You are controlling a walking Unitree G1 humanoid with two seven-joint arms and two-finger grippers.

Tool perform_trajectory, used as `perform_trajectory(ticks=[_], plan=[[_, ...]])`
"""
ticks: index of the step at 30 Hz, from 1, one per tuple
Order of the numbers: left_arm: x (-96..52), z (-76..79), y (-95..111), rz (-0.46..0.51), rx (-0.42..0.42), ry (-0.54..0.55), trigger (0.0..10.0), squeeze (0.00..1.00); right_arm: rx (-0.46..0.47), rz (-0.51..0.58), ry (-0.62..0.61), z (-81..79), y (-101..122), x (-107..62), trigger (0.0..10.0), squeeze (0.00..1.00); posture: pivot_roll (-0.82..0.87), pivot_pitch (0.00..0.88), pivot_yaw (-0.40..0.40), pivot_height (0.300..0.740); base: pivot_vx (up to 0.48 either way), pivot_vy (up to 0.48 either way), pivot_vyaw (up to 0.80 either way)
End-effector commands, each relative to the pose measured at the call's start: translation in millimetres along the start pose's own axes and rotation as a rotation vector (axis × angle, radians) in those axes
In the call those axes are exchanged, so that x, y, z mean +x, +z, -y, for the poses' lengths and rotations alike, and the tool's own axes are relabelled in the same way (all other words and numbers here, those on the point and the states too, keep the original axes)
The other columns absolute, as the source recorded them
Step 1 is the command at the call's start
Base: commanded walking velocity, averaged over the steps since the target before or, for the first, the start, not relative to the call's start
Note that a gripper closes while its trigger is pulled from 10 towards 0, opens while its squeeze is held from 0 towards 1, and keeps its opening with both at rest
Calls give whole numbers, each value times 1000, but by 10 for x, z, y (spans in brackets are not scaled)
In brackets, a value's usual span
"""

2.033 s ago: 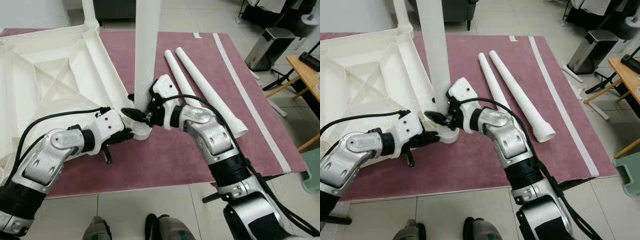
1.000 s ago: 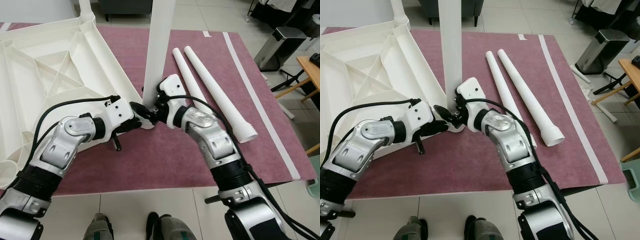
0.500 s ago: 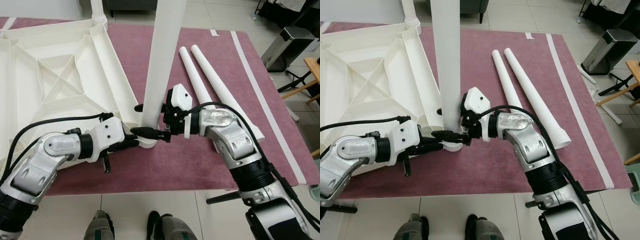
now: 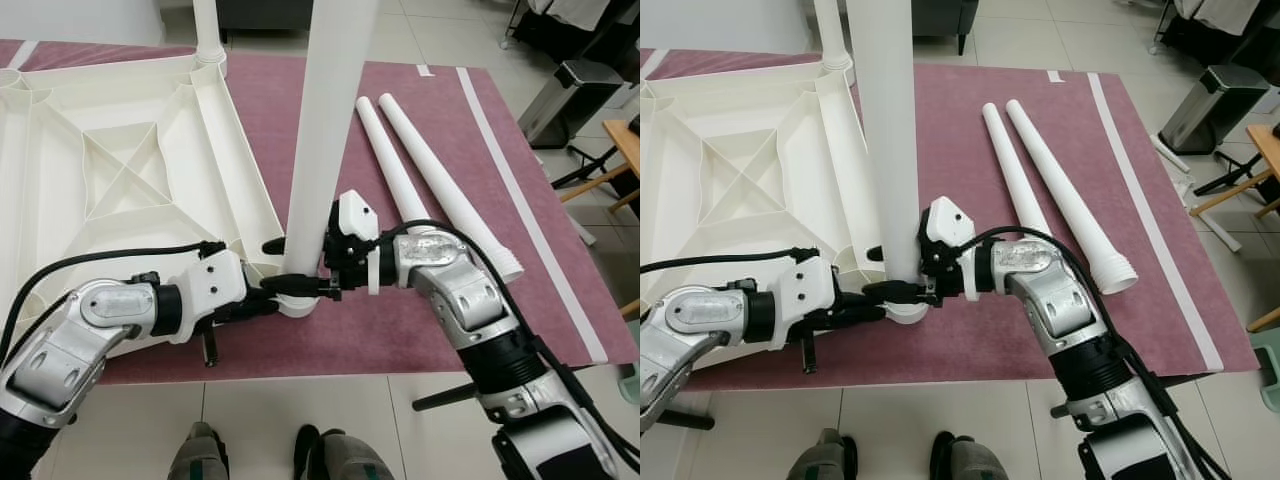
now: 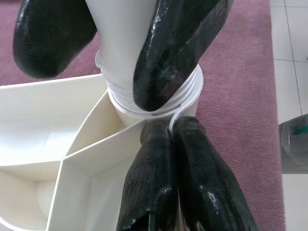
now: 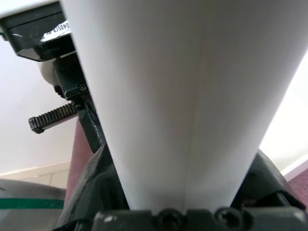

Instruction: Building children table

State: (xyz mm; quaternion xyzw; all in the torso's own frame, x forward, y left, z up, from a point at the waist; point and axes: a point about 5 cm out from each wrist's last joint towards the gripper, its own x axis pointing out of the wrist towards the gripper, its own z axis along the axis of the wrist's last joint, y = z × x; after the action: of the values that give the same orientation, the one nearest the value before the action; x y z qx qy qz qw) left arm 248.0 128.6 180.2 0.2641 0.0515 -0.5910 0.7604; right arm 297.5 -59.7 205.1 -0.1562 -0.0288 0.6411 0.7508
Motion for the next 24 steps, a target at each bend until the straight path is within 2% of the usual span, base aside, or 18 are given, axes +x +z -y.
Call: perform_trajectory(ticks=[1, 2, 3, 7, 10, 11, 12, 14, 18, 19, 20, 22, 24], plan=[[83, -32, 246, 100, 83, -24, 0, 0, 36, -43, -80, -1, -104, 128, 0, 0, 131, 174, -51, 740, 0, 0, 0], [102, -90, 252, 100, 76, 9, 0, 0, 42, -56, -135, 32, -119, 140, 0, 0, 130, 174, -51, 740, 0, 0, 0], [102, -90, 252, 100, 76, 9, 0, 0, 42, -56, -135, 32, -119, 140, 0, 0, 130, 174, -51, 740, 0, 0, 0], [184, -304, 304, 106, 63, 108, 0, 0, 63, -118, -357, 161, -177, 183, 0, 0, 128, 178, -46, 740, 0, 0, 0], [206, -348, 316, 106, 63, 123, 0, 0, 65, -134, -409, 194, -192, 193, 0, 0, 128, 178, -46, 740, 0, 0, 0], [283, -493, 337, 101, 56, 170, 0, 0, 79, -175, -566, 280, -240, 229, 0, 0, 123, 183, -41, 740, 0, 0, 0], [283, -493, 337, 101, 56, 170, 0, 0, 79, -175, -566, 280, -240, 229, 0, 0, 123, 183, -41, 740, 0, 0, 0], [350, -620, 356, 94, 47, 209, 0, 0, 121, -201, -697, 337, -291, 266, 0, 0, 123, 183, -39, 740, 0, 0, 0], [393, -712, 369, 87, 42, 239, 0, 0, 159, -221, -784, 363, -338, 287, 0, 0, 122, 185, -39, 740, 0, 0, 0], [422, -787, 383, 82, 32, 270, 0, 0, 184, -229, -852, 369, -366, 305, 0, 0, 121, 186, -38, 740, 0, 0, 0], [422, -787, 383, 82, 32, 270, 0, 0, 184, -229, -852, 369, -366, 305, 0, 0, 121, 186, -38, 740, 0, 0, 0], [464, -881, 398, 70, 25, 306, 0, 0, 230, -236, -944, 348, -400, 358, 0, 0, 121, 187, -36, 740, 0, 0, 0], [474, -898, 399, 67, 27, 307, 0, 0, 246, -236, -961, 327, -402, 398, 0, 0, 120, 187, -36, 740, 0, 0, 0]])
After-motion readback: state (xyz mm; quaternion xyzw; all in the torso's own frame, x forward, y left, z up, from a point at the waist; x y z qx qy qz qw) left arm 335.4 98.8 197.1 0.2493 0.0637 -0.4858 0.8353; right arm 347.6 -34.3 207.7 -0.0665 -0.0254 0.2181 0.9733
